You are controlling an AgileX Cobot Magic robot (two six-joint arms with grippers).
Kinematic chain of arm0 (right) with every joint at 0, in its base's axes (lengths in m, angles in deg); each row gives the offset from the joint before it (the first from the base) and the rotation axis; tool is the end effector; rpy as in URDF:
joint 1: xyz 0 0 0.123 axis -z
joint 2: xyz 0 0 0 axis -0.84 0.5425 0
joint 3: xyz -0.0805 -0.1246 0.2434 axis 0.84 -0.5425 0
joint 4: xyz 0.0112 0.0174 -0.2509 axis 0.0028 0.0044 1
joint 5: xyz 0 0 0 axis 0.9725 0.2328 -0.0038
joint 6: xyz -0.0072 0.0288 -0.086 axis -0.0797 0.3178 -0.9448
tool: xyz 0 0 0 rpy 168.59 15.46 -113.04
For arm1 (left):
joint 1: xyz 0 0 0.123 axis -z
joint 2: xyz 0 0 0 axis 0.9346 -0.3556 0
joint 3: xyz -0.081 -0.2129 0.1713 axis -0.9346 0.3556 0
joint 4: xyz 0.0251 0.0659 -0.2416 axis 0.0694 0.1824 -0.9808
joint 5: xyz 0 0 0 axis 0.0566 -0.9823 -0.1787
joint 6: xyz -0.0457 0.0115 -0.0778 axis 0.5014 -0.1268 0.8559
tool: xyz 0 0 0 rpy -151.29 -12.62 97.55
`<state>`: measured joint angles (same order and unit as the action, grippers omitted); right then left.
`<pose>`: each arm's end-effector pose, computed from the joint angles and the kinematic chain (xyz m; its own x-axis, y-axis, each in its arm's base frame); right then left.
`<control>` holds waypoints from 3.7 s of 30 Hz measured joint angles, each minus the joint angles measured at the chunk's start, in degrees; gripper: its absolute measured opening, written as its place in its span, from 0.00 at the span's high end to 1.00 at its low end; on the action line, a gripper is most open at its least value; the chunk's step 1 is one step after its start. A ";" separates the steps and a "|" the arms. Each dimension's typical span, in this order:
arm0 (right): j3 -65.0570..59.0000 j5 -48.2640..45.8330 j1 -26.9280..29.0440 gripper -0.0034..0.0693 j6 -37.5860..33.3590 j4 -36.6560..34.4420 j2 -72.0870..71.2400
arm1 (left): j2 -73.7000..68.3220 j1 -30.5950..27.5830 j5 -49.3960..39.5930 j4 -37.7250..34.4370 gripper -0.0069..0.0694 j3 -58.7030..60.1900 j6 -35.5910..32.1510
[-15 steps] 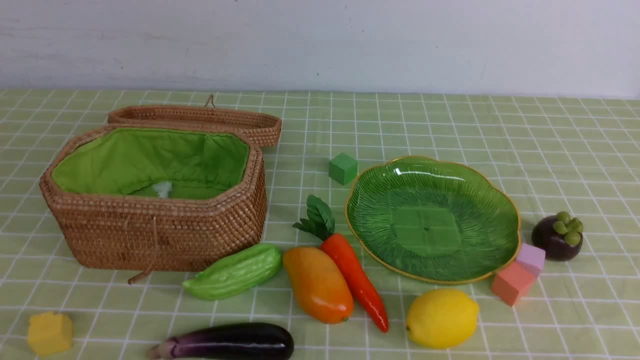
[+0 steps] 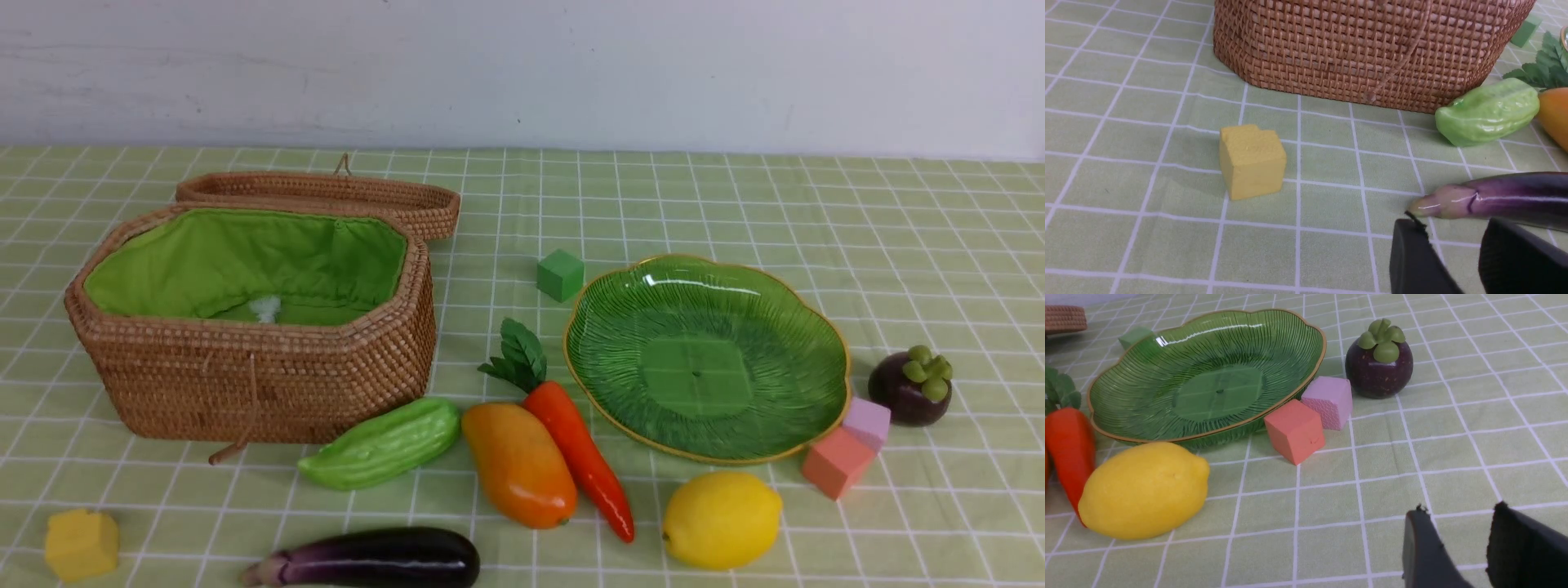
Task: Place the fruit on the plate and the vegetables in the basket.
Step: Use the left arm to grab an eggplant and put it into the left basket
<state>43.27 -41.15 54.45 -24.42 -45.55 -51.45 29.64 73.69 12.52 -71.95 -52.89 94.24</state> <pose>0.0523 0.0020 0.1726 -0.3014 0.1558 -0.9407 0.0090 0.9870 0.1606 0.0521 -0.0075 0.1700 -0.3222 -0.2218 -0.9203 0.0349 0.9687 -0.2457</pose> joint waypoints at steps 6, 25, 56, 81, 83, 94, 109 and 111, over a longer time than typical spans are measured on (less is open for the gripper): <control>0.00 0.00 0.00 0.62 0.00 0.00 0.00 | 0.00 0.00 0.00 0.00 0.60 0.00 0.00; 0.00 0.00 0.00 0.62 0.00 0.00 0.00 | 0.00 0.00 14.43 -21.03 0.60 0.00 10.53; -0.20 1.73 0.00 0.62 1.79 -3.37 0.00 | -37.29 5.47 -15.97 -30.25 0.93 -33.99 -19.58; 47.34 -42.33 -6.72 0.95 -12.29 -21.96 23.89 | -37.92 11.11 -26.07 -34.86 0.93 -40.38 -33.52; 52.94 -47.47 -6.72 0.95 -14.56 -22.09 26.93 | -38.76 11.22 -28.80 -33.83 0.93 -42.56 -33.52; 65.91 -50.77 -7.22 0.94 -30.73 -29.31 31.27 | -42.57 11.88 -37.48 -31.70 0.93 -48.00 -38.42; 65.91 -50.77 -14.10 0.92 -34.11 -28.49 31.16 | -53.52 32.31 -38.69 -9.48 0.93 -53.74 -30.28; 65.91 -50.77 -14.10 0.92 -34.16 -28.49 31.16 | -53.70 32.45 -38.69 -8.15 0.93 -53.88 -29.90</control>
<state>109.18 -91.92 40.35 -58.57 -74.04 -20.29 -24.06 106.14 -26.16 -80.10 -106.77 64.34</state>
